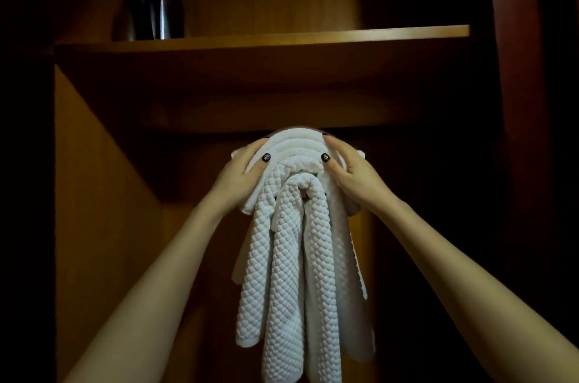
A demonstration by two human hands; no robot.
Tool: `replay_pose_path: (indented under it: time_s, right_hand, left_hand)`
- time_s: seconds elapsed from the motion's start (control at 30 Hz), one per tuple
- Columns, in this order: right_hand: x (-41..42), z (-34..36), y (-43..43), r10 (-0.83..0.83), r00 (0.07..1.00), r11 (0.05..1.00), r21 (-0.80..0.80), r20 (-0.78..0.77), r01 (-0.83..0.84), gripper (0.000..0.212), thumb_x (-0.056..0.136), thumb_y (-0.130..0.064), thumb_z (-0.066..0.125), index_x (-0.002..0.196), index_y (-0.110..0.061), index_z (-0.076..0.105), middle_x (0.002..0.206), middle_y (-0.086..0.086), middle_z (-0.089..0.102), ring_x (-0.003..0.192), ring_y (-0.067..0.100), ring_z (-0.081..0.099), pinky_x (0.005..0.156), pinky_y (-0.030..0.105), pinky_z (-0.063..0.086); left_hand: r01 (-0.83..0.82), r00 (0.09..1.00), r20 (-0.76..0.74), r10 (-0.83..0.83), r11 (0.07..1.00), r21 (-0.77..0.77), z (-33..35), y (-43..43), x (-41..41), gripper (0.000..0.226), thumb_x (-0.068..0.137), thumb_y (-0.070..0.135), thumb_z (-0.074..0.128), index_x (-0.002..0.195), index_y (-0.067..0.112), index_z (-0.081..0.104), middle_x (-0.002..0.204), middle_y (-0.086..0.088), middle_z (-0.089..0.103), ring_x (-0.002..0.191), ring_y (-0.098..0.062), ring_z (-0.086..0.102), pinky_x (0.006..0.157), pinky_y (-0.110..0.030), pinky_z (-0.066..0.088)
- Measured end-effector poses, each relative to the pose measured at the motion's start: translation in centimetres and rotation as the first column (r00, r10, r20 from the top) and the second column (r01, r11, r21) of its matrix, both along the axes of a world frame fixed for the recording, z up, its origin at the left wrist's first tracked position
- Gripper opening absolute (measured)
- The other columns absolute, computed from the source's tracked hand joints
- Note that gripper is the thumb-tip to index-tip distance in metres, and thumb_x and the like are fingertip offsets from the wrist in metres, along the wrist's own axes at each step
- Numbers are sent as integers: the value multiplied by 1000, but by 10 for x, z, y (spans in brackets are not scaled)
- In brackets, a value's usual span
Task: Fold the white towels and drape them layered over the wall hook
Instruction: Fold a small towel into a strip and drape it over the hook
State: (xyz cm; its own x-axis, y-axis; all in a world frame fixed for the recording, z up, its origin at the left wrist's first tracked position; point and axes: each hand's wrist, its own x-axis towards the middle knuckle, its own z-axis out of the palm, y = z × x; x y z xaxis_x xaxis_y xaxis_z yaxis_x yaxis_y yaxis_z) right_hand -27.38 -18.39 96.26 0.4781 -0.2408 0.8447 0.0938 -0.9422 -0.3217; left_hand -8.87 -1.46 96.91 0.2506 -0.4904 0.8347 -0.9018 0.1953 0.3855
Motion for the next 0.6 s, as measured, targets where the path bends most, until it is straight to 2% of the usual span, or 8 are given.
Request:
replay_pose_path:
  time_s: [0.07, 0.13, 0.2, 0.23, 0.3, 0.37, 0.43, 0.6]
  right_hand:
    - [2, -7, 0, 1, 1000, 1000, -10, 26, -1, 56, 100, -47, 45, 151, -29, 33, 154, -9, 36, 132, -5, 29, 107, 25, 27]
    - [1, -9, 4, 9, 999, 1000, -7, 34, -9, 56, 101, -43, 46, 151, -26, 32, 156, -6, 35, 134, -2, 28, 111, 28, 28]
    - [-3, -9, 10, -37, 999, 999, -8, 9, 37, 55, 101, -39, 48, 151, -23, 33, 158, 0, 31, 142, 8, 25, 118, 39, 25]
    - [-6, -11, 14, -102, 995, 995, -14, -2, 102, 54, 101, -38, 49, 151, -24, 34, 159, 2, 27, 146, 16, 21, 119, 44, 23]
    - [-13, -20, 27, -249, 968, 967, -47, 25, 250, 52, 99, -36, 52, 148, -25, 39, 160, 6, 22, 148, 27, 13, 118, 49, 18]
    - [-19, -34, 48, -281, 956, 953, -95, 83, 288, 50, 97, -33, 55, 145, -21, 45, 160, 9, 21, 148, 30, 12, 118, 50, 17]
    - [-22, -52, 74, -222, 972, 969, -93, 80, 229, 48, 97, -31, 56, 142, -19, 48, 159, 9, 23, 147, 28, 16, 116, 47, 20]
    - [-22, -118, 143, -74, 994, 997, -9, -80, 73, 47, 96, -29, 58, 141, -15, 50, 157, 10, 28, 145, 25, 22, 117, 43, 22]
  left_hand:
    - [5, 1000, 10, -5, 1000, 16, -10, -4, -1, 49, 99, 48, 44, 146, 35, 38, 149, 6, 41, 138, -11, 33, 114, -39, 30]
    - [16, 1000, -19, -16, 1000, 26, -17, -3, -8, 51, 100, 45, 45, 148, 38, 30, 154, 9, 31, 138, -6, 26, 112, -30, 27]
    - [-4, 1000, -21, 4, 1000, 5, -20, 4, -19, 47, 99, 46, 47, 141, 48, 26, 141, 24, 31, 128, 4, 26, 102, -19, 27]
    - [-32, 999, -10, 32, 999, -14, -21, 10, -23, 49, 98, 46, 49, 142, 47, 27, 137, 25, 32, 127, 4, 27, 102, -19, 28]
    - [-139, 989, 35, 141, 989, -46, -24, 23, -27, 54, 97, 40, 50, 147, 31, 33, 149, 11, 32, 139, -9, 27, 113, -34, 28]
    - [-242, 967, 61, 246, 968, -64, -32, 39, -30, 52, 99, 26, 50, 148, 17, 36, 157, -3, 27, 147, -19, 20, 119, -46, 20]
    - [-269, 960, 64, 273, 961, -58, -48, 57, -37, 50, 98, 16, 51, 147, 13, 39, 158, -5, 26, 147, -21, 18, 120, -46, 18]
    - [-340, 939, 76, 336, 940, 44, -132, 121, -57, 50, 98, 15, 51, 147, 16, 39, 157, -3, 31, 148, -19, 16, 121, -44, 14]
